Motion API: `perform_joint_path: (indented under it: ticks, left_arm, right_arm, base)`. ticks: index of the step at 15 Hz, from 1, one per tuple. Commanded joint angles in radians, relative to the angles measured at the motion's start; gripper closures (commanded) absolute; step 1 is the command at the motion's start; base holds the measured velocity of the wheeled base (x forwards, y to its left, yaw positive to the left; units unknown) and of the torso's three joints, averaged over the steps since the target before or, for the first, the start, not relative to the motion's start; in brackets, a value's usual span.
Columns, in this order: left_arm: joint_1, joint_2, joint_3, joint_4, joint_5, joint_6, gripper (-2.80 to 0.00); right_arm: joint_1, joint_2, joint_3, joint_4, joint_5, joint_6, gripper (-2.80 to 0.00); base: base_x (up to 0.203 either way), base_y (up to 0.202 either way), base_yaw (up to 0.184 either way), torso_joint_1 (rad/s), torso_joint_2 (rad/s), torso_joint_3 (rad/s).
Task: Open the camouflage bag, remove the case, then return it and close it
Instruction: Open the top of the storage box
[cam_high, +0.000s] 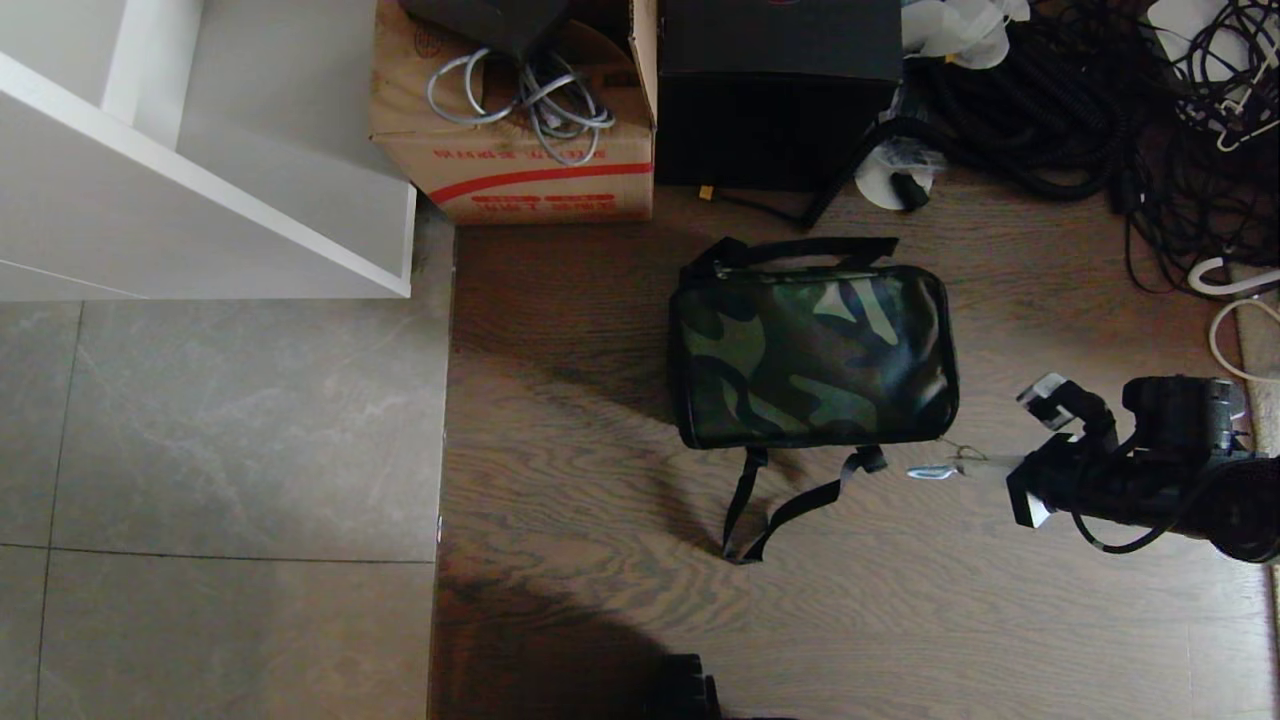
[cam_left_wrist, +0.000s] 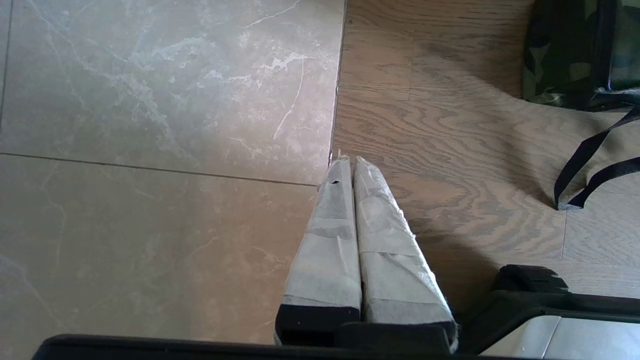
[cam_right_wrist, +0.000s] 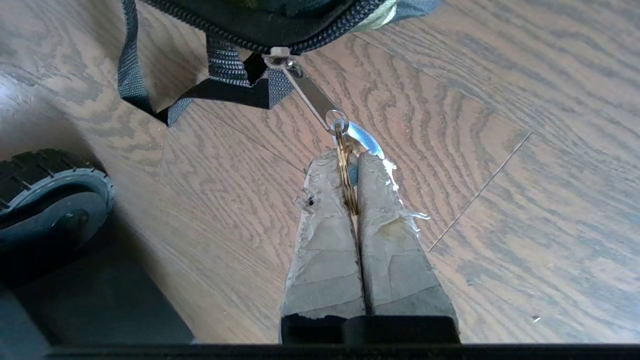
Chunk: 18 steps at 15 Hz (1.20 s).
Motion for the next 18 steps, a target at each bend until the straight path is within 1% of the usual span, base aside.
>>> perform_joint_path:
  ticks: [1, 3, 4, 5, 11, 12, 14, 16, 18]
  left_arm:
    - [-0.001, 0.0, 0.008, 0.0, 0.0, -0.001, 0.0]
    - [0.001, 0.0, 0.008, 0.0, 0.0, -0.001, 0.0]
    - [0.001, 0.0, 0.009, 0.0, 0.0, -0.001, 0.0]
    - [-0.001, 0.0, 0.008, 0.0, 0.0, -0.001, 0.0]
    - [0.0, 0.0, 0.008, 0.0, 0.0, -0.001, 0.0]
    - [0.001, 0.0, 0.008, 0.0, 0.0, -0.001, 0.0]
    - [0.001, 0.0, 0.008, 0.0, 0.0, -0.001, 0.0]
    - [0.0, 0.0, 0.008, 0.0, 0.0, -0.001, 0.0]
    - [0.0, 0.0, 0.008, 0.0, 0.0, -0.001, 0.0]
  right_arm:
    - [-0.001, -0.004, -0.012, 0.027, 0.003, -0.004, 0.0]
    - [-0.001, -0.007, -0.018, 0.036, 0.004, -0.002, 0.0]
    - [-0.001, -0.007, -0.021, 0.036, 0.005, -0.002, -1.22]
    - [-0.008, -0.009, -0.02, 0.035, 0.007, -0.001, -2.8]
    - [-0.024, -0.02, -0.014, 0.046, 0.01, 0.006, -2.8]
    - [-0.024, -0.028, -0.002, 0.047, 0.018, 0.007, -2.8]
    - [-0.023, -0.047, 0.027, 0.056, 0.083, 0.008, -2.8]
    - [-0.015, -0.077, 0.049, 0.097, 0.097, 0.009, -2.8]
    - [-0.012, -0.08, 0.06, 0.1, 0.105, 0.008, -2.8]
  base:
    - [0.0, 0.0, 0.0, 0.0, 0.0, 0.0]
    - [0.0, 0.0, 0.0, 0.0, 0.0, 0.0]
    - [0.0, 0.0, 0.0, 0.0, 0.0, 0.0]
    - [0.0, 0.0, 0.0, 0.0, 0.0, 0.0]
    - [0.0, 0.0, 0.0, 0.0, 0.0, 0.0]
    - [0.0, 0.0, 0.0, 0.0, 0.0, 0.0]
    - [0.0, 0.0, 0.0, 0.0, 0.0, 0.0]
    - [0.0, 0.0, 0.0, 0.0, 0.0, 0.0]
    - [0.0, 0.0, 0.0, 0.0, 0.0, 0.0]
